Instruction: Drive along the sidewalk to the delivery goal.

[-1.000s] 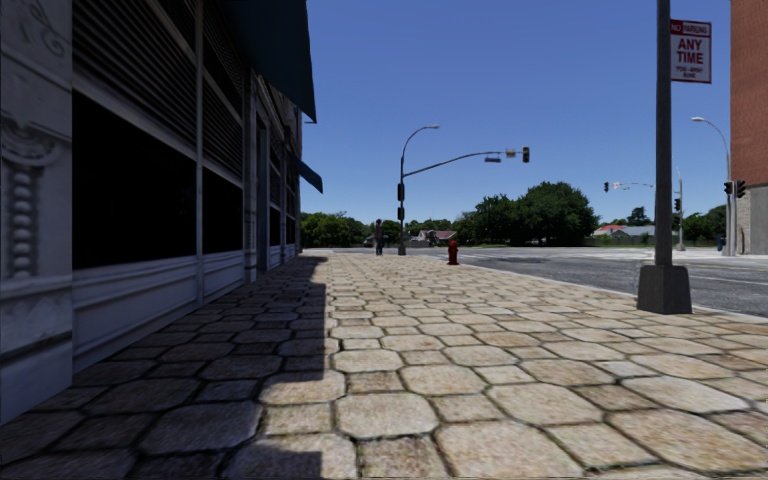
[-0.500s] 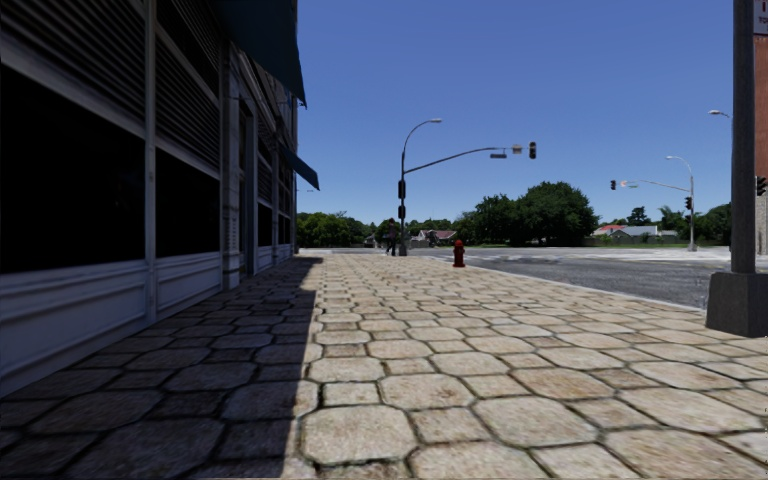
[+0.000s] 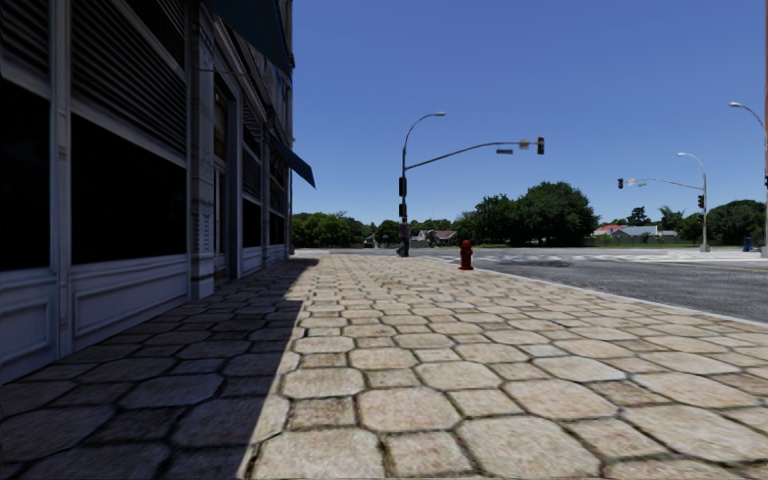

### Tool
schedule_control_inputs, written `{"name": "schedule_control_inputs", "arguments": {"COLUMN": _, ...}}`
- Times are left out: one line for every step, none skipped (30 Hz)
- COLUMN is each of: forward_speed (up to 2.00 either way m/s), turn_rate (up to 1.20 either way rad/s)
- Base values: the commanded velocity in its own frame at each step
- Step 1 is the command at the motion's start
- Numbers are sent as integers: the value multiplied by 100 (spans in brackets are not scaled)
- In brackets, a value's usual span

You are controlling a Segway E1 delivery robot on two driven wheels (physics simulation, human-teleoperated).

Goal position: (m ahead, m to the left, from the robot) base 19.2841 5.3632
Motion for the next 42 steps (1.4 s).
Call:
{"name": "schedule_control_inputs", "arguments": {"forward_speed": 200, "turn_rate": 0}}
{"name": "schedule_control_inputs", "arguments": {"forward_speed": 200, "turn_rate": 0}}
{"name": "schedule_control_inputs", "arguments": {"forward_speed": 200, "turn_rate": 0}}
{"name": "schedule_control_inputs", "arguments": {"forward_speed": 200, "turn_rate": 0}}
{"name": "schedule_control_inputs", "arguments": {"forward_speed": 200, "turn_rate": 0}}
{"name": "schedule_control_inputs", "arguments": {"forward_speed": 200, "turn_rate": 0}}
{"name": "schedule_control_inputs", "arguments": {"forward_speed": 200, "turn_rate": 0}}
{"name": "schedule_control_inputs", "arguments": {"forward_speed": 200, "turn_rate": 0}}
{"name": "schedule_control_inputs", "arguments": {"forward_speed": 200, "turn_rate": 0}}
{"name": "schedule_control_inputs", "arguments": {"forward_speed": 200, "turn_rate": 0}}
{"name": "schedule_control_inputs", "arguments": {"forward_speed": 200, "turn_rate": 0}}
{"name": "schedule_control_inputs", "arguments": {"forward_speed": 200, "turn_rate": 0}}
{"name": "schedule_control_inputs", "arguments": {"forward_speed": 200, "turn_rate": 0}}
{"name": "schedule_control_inputs", "arguments": {"forward_speed": 200, "turn_rate": 0}}
{"name": "schedule_control_inputs", "arguments": {"forward_speed": 200, "turn_rate": 0}}
{"name": "schedule_control_inputs", "arguments": {"forward_speed": 200, "turn_rate": 0}}
{"name": "schedule_control_inputs", "arguments": {"forward_speed": 200, "turn_rate": 0}}
{"name": "schedule_control_inputs", "arguments": {"forward_speed": 200, "turn_rate": 0}}
{"name": "schedule_control_inputs", "arguments": {"forward_speed": 200, "turn_rate": 0}}
{"name": "schedule_control_inputs", "arguments": {"forward_speed": 200, "turn_rate": 0}}
{"name": "schedule_control_inputs", "arguments": {"forward_speed": 200, "turn_rate": 0}}
{"name": "schedule_control_inputs", "arguments": {"forward_speed": 200, "turn_rate": 0}}
{"name": "schedule_control_inputs", "arguments": {"forward_speed": 200, "turn_rate": 0}}
{"name": "schedule_control_inputs", "arguments": {"forward_speed": 200, "turn_rate": 0}}
{"name": "schedule_control_inputs", "arguments": {"forward_speed": 200, "turn_rate": 0}}
{"name": "schedule_control_inputs", "arguments": {"forward_speed": 200, "turn_rate": 0}}
{"name": "schedule_control_inputs", "arguments": {"forward_speed": 200, "turn_rate": 0}}
{"name": "schedule_control_inputs", "arguments": {"forward_speed": 200, "turn_rate": 0}}
{"name": "schedule_control_inputs", "arguments": {"forward_speed": 200, "turn_rate": 0}}
{"name": "schedule_control_inputs", "arguments": {"forward_speed": 200, "turn_rate": 0}}
{"name": "schedule_control_inputs", "arguments": {"forward_speed": 199, "turn_rate": 0}}
{"name": "schedule_control_inputs", "arguments": {"forward_speed": 199, "turn_rate": 0}}
{"name": "schedule_control_inputs", "arguments": {"forward_speed": 199, "turn_rate": 0}}
{"name": "schedule_control_inputs", "arguments": {"forward_speed": 199, "turn_rate": 0}}
{"name": "schedule_control_inputs", "arguments": {"forward_speed": 199, "turn_rate": 0}}
{"name": "schedule_control_inputs", "arguments": {"forward_speed": 199, "turn_rate": 0}}
{"name": "schedule_control_inputs", "arguments": {"forward_speed": 199, "turn_rate": 0}}
{"name": "schedule_control_inputs", "arguments": {"forward_speed": 199, "turn_rate": 0}}
{"name": "schedule_control_inputs", "arguments": {"forward_speed": 199, "turn_rate": 0}}
{"name": "schedule_control_inputs", "arguments": {"forward_speed": 199, "turn_rate": 0}}
{"name": "schedule_control_inputs", "arguments": {"forward_speed": 199, "turn_rate": 0}}
{"name": "schedule_control_inputs", "arguments": {"forward_speed": 199, "turn_rate": 0}}
